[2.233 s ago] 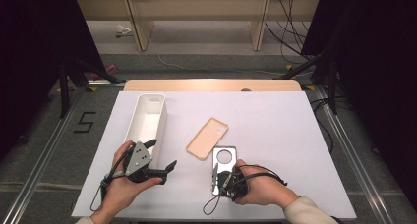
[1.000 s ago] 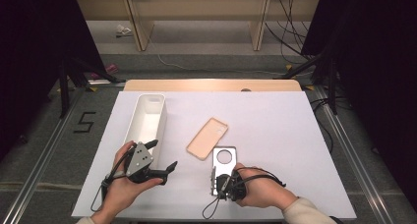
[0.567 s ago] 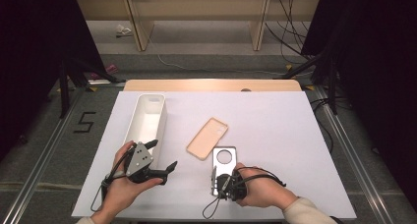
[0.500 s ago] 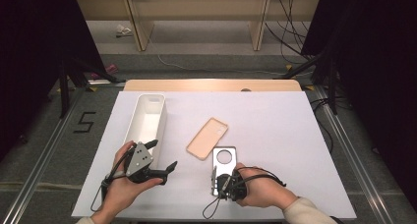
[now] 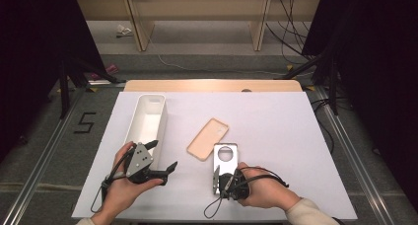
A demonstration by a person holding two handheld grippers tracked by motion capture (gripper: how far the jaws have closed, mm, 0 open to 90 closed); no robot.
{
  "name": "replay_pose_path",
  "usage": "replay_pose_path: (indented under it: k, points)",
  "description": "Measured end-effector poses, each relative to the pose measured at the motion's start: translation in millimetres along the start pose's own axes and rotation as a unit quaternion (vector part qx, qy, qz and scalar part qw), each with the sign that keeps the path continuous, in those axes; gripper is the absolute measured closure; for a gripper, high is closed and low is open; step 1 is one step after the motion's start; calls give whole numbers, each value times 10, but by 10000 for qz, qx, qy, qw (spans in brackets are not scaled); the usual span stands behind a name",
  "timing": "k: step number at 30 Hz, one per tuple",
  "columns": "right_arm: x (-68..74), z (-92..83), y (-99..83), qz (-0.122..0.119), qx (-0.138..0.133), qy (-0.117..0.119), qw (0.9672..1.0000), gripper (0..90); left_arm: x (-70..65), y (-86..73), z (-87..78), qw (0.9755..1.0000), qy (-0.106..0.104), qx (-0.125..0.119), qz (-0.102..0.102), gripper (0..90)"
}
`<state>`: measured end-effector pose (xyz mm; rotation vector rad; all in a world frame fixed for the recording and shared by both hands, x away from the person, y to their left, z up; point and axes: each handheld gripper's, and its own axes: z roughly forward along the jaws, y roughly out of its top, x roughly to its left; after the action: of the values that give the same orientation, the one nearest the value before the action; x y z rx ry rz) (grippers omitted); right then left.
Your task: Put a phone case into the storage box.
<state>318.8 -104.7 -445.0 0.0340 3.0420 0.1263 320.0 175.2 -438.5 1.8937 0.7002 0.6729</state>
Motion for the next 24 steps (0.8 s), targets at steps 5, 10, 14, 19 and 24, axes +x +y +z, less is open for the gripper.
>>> replay_pose_path:
  k: [5,10,14,19,24]
  points:
    - [-17,-54,-39,66,-163,-149,9997,893,-5,5,4,10000,-5,10,-6,101]
    - [-43,-103,-76,110,-371,-334,9987,892,-25,41,17,10000,-37,40,-26,122]
    - [-60,-145,-91,66,-450,-445,9980,892,-42,131,78,9998,-158,85,-102,150]
    - [-62,-221,-106,75,-628,-613,9961,892,-57,287,259,9987,-315,230,-318,158]
    - [-60,-267,-122,112,-780,-760,9940,893,-26,500,470,9948,-525,311,-817,199]
